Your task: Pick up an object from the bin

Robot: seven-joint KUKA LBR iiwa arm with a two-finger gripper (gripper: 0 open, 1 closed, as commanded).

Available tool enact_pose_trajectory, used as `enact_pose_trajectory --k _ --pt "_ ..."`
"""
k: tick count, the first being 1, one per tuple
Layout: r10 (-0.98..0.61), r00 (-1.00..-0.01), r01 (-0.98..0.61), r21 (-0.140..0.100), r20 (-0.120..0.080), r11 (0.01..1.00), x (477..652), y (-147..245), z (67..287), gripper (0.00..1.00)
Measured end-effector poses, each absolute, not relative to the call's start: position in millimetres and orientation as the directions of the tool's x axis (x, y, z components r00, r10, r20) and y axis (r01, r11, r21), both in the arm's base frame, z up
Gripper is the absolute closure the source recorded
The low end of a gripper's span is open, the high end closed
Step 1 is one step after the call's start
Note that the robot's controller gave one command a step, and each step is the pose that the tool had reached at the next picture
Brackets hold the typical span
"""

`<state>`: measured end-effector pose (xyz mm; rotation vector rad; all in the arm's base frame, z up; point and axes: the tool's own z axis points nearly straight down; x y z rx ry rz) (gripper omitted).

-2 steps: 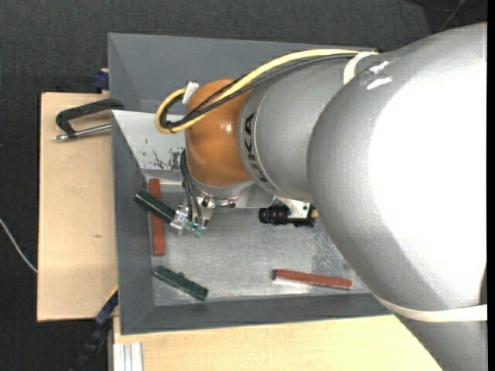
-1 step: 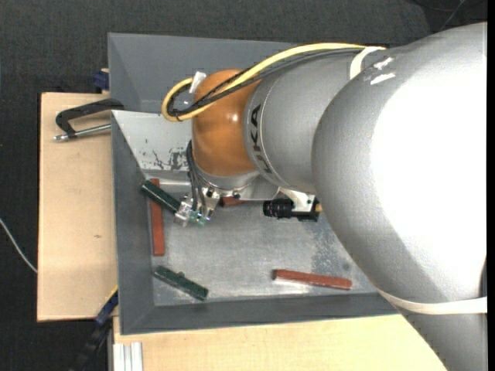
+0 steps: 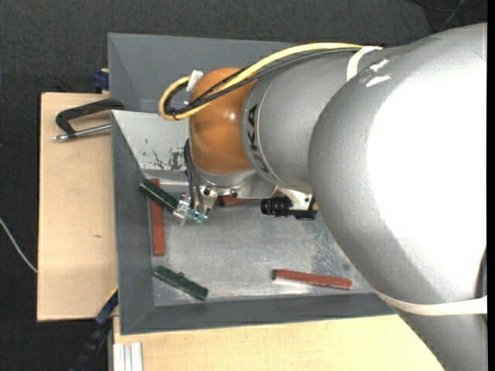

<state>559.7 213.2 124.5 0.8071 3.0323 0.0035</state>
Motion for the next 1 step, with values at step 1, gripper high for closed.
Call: enact_pose_trajectory --k 1 --pt "0.556 -0.831 0.556 0.003 -0.001 0.831 555.4 220.6 124.7 1.00"
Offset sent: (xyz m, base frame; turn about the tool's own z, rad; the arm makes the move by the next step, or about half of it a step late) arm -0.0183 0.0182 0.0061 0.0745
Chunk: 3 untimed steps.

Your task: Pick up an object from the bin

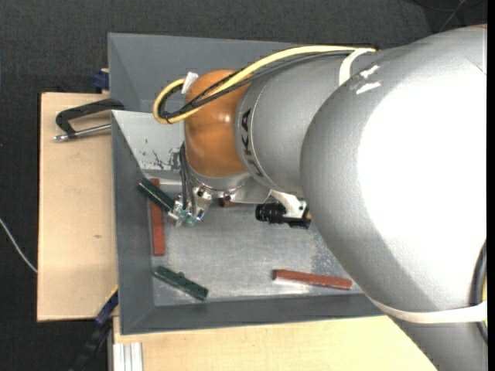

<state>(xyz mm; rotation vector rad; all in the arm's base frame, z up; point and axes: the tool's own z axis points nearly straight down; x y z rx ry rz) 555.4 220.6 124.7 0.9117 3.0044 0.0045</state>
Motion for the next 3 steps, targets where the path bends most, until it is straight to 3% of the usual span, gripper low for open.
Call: enact_pose_trajectory --k 1,2,3 --pt "0.558 -0.830 0.558 0.000 0.001 0.830 541.2 232.5 131.5 1.00" --pt "0.550 -0.835 0.550 0.000 0.001 0.835 539.4 223.3 133.5 1.00" --pt "0.634 -0.773 0.634 0.000 0.002 0.773 521.9 202.8 133.4 1.00"
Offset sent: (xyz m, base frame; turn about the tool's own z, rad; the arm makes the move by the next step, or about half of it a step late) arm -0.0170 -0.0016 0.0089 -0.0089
